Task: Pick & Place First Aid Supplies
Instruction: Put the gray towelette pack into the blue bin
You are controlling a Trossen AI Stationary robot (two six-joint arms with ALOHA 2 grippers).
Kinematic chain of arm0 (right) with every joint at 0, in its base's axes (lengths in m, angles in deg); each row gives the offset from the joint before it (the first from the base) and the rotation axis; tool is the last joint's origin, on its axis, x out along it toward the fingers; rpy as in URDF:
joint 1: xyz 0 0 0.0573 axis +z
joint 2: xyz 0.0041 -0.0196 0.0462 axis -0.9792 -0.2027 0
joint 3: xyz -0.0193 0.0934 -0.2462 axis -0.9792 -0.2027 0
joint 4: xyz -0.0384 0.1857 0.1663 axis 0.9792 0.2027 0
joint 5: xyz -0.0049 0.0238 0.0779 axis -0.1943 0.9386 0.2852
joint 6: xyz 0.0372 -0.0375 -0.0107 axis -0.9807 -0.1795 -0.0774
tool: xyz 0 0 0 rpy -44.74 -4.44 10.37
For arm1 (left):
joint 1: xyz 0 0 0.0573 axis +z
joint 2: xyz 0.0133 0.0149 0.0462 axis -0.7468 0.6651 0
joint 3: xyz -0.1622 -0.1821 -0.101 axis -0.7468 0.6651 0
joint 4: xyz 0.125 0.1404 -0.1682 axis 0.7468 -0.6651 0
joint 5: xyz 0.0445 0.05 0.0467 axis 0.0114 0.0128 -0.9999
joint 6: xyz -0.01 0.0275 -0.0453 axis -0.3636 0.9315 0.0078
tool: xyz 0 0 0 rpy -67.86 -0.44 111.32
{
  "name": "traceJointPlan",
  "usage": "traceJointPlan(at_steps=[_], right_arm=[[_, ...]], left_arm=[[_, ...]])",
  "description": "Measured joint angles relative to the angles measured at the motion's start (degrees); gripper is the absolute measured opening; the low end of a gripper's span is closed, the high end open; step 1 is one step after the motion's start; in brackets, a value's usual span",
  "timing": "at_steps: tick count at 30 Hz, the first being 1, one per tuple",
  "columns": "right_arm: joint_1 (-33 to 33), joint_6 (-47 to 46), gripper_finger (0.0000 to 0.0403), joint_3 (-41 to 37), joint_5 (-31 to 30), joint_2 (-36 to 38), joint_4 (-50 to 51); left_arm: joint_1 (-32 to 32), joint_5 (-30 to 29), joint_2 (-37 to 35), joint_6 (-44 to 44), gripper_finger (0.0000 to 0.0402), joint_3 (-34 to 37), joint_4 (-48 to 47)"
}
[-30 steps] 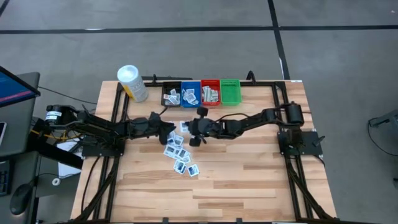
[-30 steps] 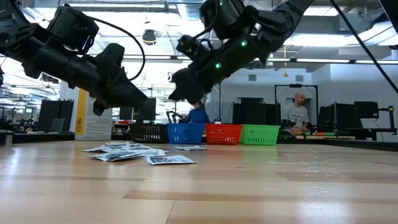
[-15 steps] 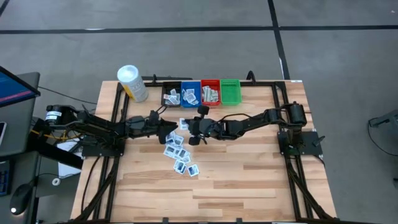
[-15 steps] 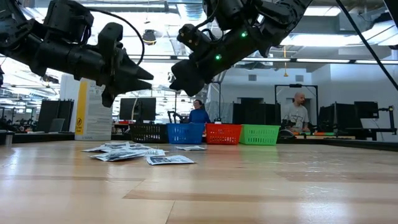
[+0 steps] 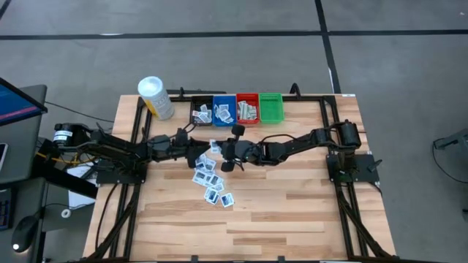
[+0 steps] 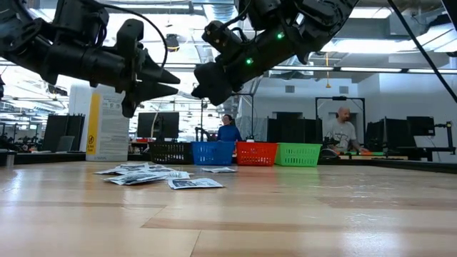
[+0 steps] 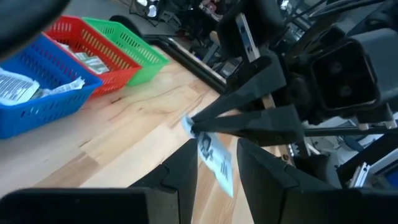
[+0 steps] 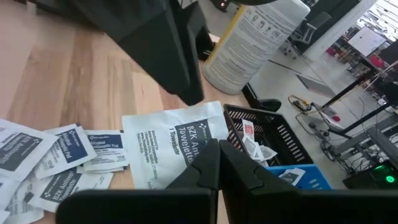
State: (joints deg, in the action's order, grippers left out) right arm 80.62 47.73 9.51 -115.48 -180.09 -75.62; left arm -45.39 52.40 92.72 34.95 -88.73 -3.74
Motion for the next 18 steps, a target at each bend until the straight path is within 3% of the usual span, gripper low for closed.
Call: traceJointPlan(at_steps=[10,18], right_arm=[[0.9,1.0,0.0000,0.0,-0.1,0.0,-0.8],[1.5,1.0,0.0000,0.0,-0.7,0.0,-0.6]], left_arm=[[0.1,0.0,1.0,0.1,0.0113,-0.4,0.0],[0.1,-0.6,9.0,-0.3,0.0113,-2.8,0.5]])
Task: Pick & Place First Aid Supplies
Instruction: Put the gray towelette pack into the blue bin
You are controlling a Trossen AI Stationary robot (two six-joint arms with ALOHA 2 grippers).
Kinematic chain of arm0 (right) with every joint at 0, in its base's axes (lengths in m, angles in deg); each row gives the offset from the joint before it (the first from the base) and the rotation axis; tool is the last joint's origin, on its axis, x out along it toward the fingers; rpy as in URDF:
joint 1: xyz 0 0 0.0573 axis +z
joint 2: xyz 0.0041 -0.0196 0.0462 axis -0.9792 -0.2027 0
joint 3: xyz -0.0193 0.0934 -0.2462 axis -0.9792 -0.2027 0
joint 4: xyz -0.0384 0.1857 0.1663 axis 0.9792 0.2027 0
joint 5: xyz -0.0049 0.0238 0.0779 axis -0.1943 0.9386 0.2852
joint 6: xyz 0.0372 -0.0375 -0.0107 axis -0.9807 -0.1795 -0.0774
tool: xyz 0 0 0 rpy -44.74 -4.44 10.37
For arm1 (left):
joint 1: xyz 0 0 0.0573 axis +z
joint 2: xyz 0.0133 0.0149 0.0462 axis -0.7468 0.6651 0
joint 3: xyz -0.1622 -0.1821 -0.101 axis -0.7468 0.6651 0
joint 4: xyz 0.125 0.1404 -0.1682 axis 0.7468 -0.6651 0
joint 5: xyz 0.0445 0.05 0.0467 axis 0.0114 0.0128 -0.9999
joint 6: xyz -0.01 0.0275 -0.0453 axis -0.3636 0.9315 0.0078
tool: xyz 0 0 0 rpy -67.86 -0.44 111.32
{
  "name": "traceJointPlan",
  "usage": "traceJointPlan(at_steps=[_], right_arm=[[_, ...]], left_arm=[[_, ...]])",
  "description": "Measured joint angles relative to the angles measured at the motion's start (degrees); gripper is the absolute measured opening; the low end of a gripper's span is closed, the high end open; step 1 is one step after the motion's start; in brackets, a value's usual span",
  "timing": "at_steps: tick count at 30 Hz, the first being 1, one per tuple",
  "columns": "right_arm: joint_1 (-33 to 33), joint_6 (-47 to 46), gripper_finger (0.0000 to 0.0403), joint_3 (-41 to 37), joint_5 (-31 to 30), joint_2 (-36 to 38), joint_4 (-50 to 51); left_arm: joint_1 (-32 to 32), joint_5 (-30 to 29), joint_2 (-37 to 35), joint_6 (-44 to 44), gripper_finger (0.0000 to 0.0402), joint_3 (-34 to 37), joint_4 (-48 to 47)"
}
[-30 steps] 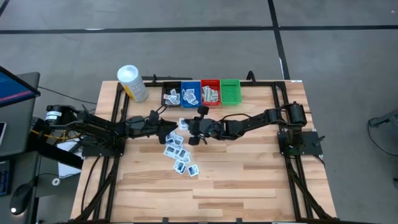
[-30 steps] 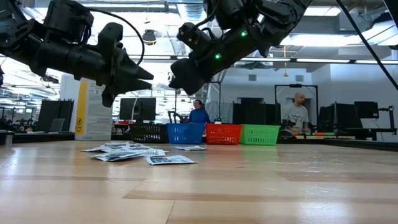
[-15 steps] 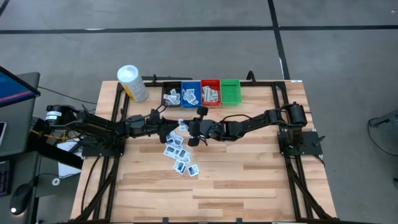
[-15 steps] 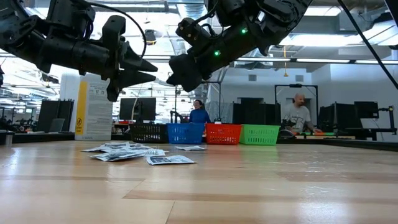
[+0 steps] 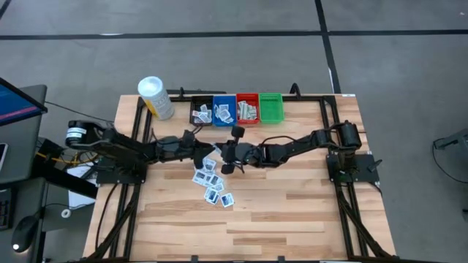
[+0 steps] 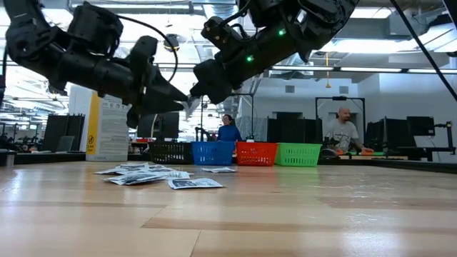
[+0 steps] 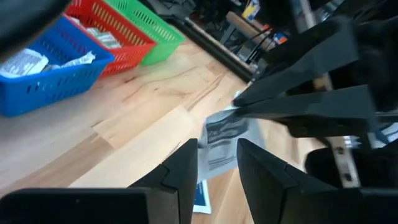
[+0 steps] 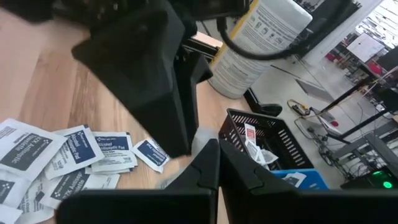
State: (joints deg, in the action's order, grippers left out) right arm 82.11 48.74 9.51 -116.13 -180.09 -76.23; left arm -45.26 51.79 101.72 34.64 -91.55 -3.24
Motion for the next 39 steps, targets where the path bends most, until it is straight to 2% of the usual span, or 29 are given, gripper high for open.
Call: traceJointPlan(at_steps=[8,19,23,32,39], right_arm=[[0.9,1.0,0.0000,0.0,-2.6,0.0,1.0],[1.1,1.3,0.0000,0.0,-2.8,0.0,3.3],[1.0,0.0,0.0000,0.1,-5.2,0.0,8.9],[-0.4,-10.1,0.0000,0.1,-5.1,0.0,28.1],[1.9,-14.6,0.0000,0.0,-5.1,0.0,38.3]], left_arm=[[0.0,-0.7,5.8,0.5,0.0113,-2.6,1.2],[0.0,-1.1,6.0,0.6,0.0113,-2.6,1.2],[0.0,-1.1,6.0,2.1,0.0113,-2.6,1.2],[0.5,-0.7,6.3,7.9,0.0113,-3.9,1.3],[1.6,1.7,14.5,8.4,0.0113,-10.4,0.7]])
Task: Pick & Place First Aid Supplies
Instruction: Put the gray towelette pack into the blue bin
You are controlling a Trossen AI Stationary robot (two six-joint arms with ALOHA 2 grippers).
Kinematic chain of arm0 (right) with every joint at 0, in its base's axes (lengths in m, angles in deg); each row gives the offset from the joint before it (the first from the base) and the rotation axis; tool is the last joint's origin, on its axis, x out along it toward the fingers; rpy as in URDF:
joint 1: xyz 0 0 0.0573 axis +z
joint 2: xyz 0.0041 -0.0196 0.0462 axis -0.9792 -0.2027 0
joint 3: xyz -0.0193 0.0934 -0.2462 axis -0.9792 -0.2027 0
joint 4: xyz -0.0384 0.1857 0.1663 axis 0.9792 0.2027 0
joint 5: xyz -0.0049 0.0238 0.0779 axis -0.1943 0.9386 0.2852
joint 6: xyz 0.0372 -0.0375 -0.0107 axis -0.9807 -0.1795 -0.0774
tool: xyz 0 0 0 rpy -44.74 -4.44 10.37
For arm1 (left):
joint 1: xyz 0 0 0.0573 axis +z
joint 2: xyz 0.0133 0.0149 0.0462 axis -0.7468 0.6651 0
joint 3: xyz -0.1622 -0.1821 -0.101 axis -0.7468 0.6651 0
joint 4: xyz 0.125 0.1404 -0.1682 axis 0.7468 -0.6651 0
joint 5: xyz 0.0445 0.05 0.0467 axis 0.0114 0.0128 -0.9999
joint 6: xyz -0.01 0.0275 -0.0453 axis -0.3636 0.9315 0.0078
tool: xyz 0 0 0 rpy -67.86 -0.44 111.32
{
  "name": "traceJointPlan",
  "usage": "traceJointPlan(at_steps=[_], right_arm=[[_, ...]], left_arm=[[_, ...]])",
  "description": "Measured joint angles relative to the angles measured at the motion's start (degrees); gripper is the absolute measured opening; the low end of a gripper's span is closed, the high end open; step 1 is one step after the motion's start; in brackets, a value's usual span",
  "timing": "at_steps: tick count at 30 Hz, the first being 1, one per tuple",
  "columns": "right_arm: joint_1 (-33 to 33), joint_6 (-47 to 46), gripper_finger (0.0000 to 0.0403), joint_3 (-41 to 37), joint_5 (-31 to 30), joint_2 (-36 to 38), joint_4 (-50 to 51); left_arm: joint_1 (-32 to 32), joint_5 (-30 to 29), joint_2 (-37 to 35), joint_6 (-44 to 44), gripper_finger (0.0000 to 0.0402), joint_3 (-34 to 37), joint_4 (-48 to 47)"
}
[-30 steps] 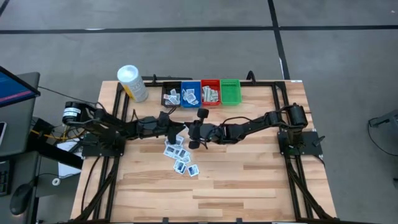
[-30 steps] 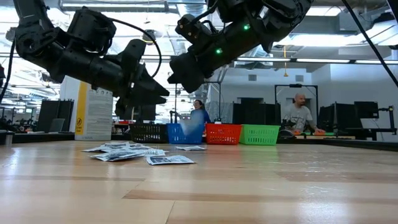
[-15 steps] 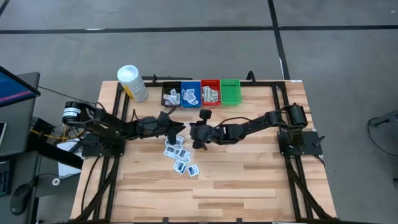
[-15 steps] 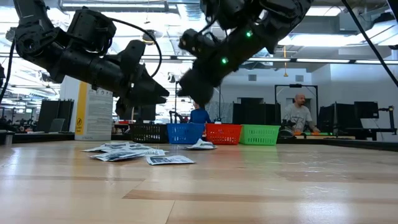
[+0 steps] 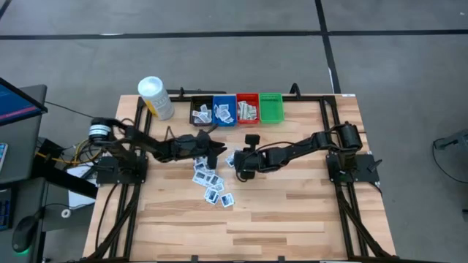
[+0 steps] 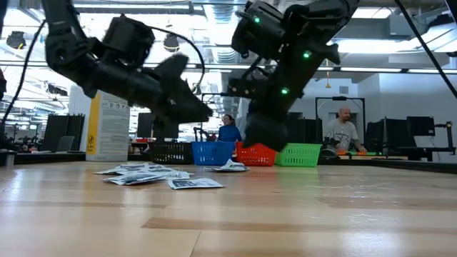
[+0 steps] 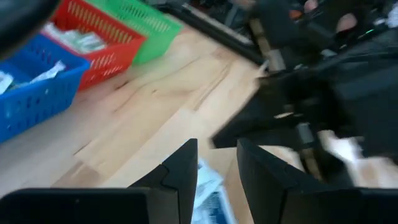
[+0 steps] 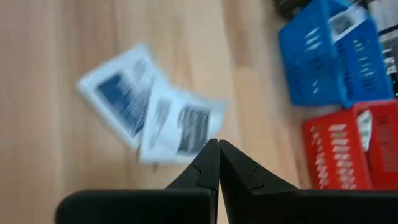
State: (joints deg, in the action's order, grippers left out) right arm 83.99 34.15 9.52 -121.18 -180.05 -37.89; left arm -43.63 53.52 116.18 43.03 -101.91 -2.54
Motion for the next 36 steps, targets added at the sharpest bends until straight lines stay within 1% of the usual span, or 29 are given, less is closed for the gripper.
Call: traceJointPlan(at_steps=[4,7,10,15,20,25,29,36], right_arm=[[2.1,-2.0,0.0000,-2.4,0.5,0.7,3.1],[3.2,-2.9,0.0000,-6.4,2.5,3.7,0.8],[3.9,-4.3,0.0000,-12.2,3.1,8.9,-2.6],[5.0,-5.6,0.0000,-22.5,3.0,20.0,-11.7],[6.6,-5.6,0.0000,-29.5,3.0,28.4,-16.5],[7.5,-5.6,0.0000,-31.3,3.0,32.8,-17.1],[7.9,-5.3,0.0000,-31.3,3.0,33.4,-17.4],[7.8,-5.2,0.0000,-31.3,3.0,33.2,-17.4]], left_arm=[[1.1,0.0,5.1,0.1,0.0113,-2.1,-0.5],[1.6,0.3,7.5,-0.3,0.0113,-3.6,-0.9],[1.5,2.1,9.9,-0.4,0.0113,-6.5,-3.7],[1.3,2.5,13.1,-0.3,0.0113,-12.6,-13.2],[1.3,2.4,14.7,1.1,0.0113,-15.4,-14.6],[1.5,0.4,14.6,1.2,0.0113,-15.8,-15.2],[1.5,-2.3,14.6,1.6,0.0113,-15.7,-15.9],[1.5,-2.7,14.7,2.7,0.0113,-15.7,-16.1]])
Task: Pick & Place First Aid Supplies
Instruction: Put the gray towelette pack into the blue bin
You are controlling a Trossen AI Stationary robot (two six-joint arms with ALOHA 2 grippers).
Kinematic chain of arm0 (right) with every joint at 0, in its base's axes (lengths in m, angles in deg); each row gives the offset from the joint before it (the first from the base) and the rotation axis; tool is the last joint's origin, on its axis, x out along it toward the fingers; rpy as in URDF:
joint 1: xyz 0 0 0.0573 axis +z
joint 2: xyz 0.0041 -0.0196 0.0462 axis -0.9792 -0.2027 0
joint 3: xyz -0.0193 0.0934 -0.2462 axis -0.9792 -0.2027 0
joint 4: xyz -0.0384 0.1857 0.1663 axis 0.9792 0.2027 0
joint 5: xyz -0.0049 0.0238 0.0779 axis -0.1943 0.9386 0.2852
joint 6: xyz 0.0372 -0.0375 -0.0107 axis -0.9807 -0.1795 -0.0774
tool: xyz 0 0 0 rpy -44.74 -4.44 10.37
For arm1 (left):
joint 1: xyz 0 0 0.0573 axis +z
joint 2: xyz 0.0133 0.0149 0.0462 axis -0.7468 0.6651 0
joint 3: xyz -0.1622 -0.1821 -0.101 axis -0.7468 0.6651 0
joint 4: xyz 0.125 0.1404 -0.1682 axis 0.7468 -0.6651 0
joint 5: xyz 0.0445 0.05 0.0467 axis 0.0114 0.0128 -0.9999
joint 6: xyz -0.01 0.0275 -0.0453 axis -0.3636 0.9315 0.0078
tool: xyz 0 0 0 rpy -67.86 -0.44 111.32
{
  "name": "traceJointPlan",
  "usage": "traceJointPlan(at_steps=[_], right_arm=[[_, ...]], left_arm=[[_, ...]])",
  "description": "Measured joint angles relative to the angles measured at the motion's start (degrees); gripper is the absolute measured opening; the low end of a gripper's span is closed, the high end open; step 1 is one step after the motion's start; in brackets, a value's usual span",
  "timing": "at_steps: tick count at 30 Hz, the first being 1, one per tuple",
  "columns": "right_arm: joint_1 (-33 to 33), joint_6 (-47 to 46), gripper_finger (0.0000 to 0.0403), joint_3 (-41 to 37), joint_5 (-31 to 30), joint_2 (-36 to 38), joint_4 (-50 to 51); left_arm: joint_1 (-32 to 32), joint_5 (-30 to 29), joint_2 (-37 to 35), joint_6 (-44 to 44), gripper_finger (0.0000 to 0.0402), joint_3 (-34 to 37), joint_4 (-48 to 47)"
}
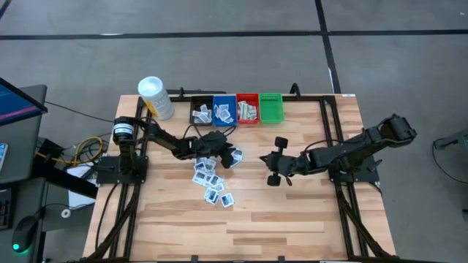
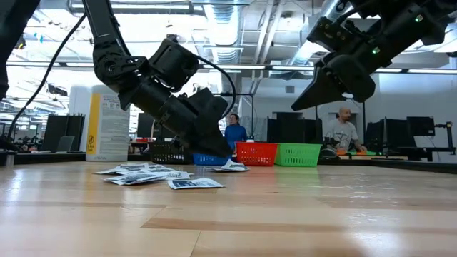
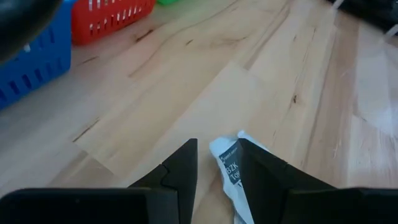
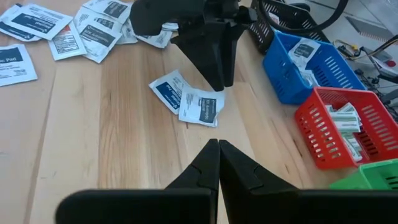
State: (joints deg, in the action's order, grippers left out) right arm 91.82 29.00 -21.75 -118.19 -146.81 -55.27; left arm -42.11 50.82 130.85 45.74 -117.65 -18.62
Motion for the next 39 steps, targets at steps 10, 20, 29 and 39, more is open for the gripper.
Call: traceJointPlan(at_steps=[10,20,29,39], right_arm=[[0.0,0.0,0.0000,0.0,0.0,0.0,-0.4],[0.0,0.2,0.0000,0.0,0.0,-0.1,-1.5],[0.0,0.2,0.0000,0.0,0.0,-0.1,-1.5],[0.0,0.2,0.0000,0.0,0.0,-0.1,-1.4]], left_arm=[[0.0,0.1,0.3,-0.2,0.0113,0.0,0.0],[0.0,1.9,5.0,-0.4,0.0113,-2.8,0.2],[0.1,2.0,5.1,-2.1,0.0110,-2.8,0.3],[-0.3,5.3,5.1,-2.2,0.0008,-2.8,2.5]])
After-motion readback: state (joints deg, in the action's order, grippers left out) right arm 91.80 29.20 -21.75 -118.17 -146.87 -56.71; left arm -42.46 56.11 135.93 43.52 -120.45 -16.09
